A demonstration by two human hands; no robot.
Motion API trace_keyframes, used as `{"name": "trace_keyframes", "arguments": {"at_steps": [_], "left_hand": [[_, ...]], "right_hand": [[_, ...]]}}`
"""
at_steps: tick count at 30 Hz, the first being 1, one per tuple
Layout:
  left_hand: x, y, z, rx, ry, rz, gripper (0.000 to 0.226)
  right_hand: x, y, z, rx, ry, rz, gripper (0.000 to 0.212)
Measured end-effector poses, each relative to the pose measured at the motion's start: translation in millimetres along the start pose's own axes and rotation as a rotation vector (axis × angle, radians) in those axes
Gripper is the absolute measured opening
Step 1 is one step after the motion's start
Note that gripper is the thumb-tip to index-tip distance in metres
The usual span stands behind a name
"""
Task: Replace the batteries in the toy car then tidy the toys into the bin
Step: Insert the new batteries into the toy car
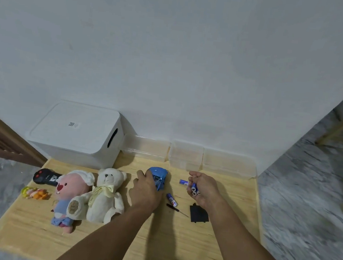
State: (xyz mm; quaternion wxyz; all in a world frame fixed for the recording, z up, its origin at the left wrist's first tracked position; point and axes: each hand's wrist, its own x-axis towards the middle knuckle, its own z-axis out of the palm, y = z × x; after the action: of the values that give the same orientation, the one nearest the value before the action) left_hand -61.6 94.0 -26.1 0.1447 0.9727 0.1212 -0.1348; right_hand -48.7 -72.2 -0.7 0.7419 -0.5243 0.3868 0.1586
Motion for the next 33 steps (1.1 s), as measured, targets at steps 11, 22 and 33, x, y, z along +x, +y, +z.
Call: {"name": "trace_keyframes", "arguments": {"at_steps": [11, 22, 33], "left_hand": [[-0.6, 25.5, 3.9, 0.059, 0.179, 0.092, 0.059], [0.5, 132.3, -15.0, -0.996, -0.596, -0.003, 0.042], [8.0, 155.2, -28.4, -1.347, -0.716, -0.106, 0.05]], "right_hand": [[19.3, -22.4, -37.9, 0.3, 0.325, -0.007, 0.019], [25.7, -40.9, -56.3, 0.449, 0.342, -0.022, 0.023], [36.2, -49.0, -67.1, 0.55, 0.288, -0.071, 0.012]]}}
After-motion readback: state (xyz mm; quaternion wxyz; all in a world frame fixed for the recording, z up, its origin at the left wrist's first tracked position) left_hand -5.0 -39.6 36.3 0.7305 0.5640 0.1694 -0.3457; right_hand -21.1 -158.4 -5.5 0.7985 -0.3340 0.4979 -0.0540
